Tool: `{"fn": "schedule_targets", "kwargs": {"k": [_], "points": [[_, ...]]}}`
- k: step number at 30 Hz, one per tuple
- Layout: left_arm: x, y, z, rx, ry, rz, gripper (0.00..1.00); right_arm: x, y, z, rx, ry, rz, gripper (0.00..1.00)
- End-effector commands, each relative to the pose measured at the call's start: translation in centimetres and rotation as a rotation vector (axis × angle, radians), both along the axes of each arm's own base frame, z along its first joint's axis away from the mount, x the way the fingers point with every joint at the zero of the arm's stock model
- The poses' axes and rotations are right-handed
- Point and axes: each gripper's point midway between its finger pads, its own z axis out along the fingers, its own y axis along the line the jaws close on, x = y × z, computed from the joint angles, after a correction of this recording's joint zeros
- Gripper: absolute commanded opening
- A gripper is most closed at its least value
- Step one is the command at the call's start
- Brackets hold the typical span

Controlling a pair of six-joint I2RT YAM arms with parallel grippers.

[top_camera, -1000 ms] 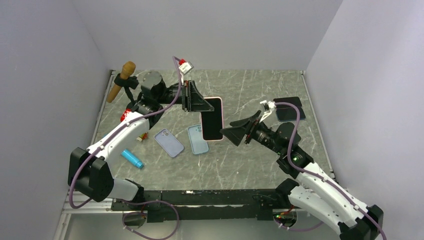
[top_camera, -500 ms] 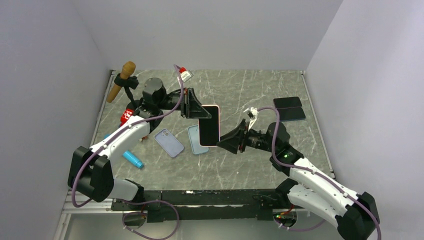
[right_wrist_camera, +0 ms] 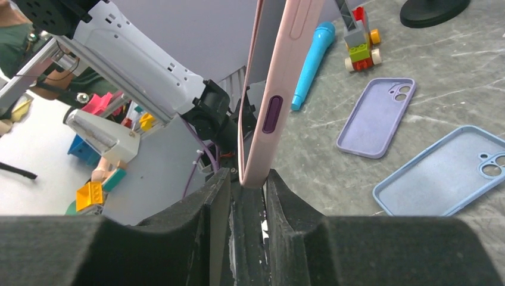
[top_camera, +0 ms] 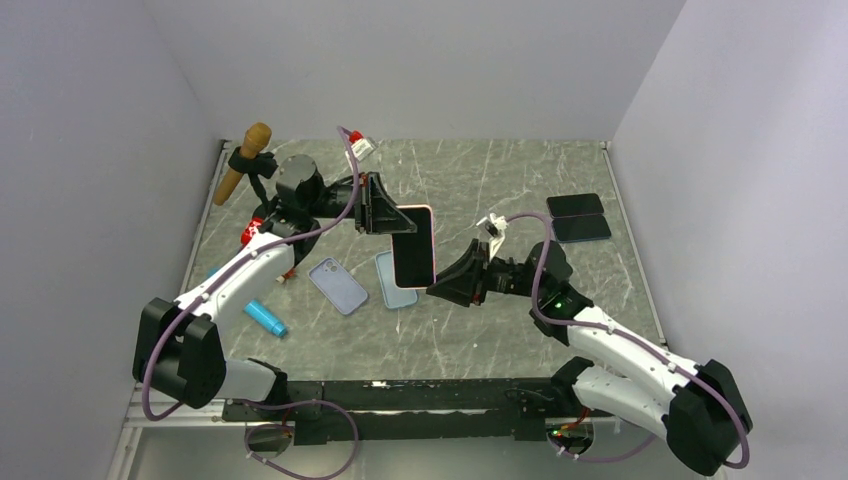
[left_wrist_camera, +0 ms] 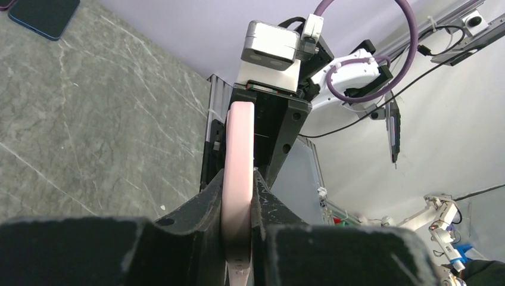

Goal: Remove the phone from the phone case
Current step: Remove the phone case from the phone.

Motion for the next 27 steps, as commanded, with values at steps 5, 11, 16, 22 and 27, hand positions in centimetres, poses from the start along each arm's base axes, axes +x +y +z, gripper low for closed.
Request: {"fn": "schedule_targets", "kwargs": {"k": [5,11,16,22,27], "points": [[-1.1,0.5,2.4,-0.059,-0.105,-0.021,0.00,-0.3,0.8,2.6,0.089,-0.090,0.067,0.21],[-1.8,0.1,2.6,-0.079,-0.093,-0.064,0.00,0.1,0.9,0.8,0.058,-0.171,0.070,0.00],[-4.0,-0.2,2.9,-0.105,0.008,-0.151,0.00,-0.3,1.6,0.8,0.003,-0.307,0.158,0.00],[-6.7,-0.2,2.6,-0.034,0.140,-0.196,0.00,-0.9,2.1,2.6,-0.037,-0.487,0.212,0.00],[-7.0,-0.7,1.9,0.021,0.201,-0.176,0.00,-1.6,2.5,5.1,0.007,-0.573,0.259,0.00]]}}
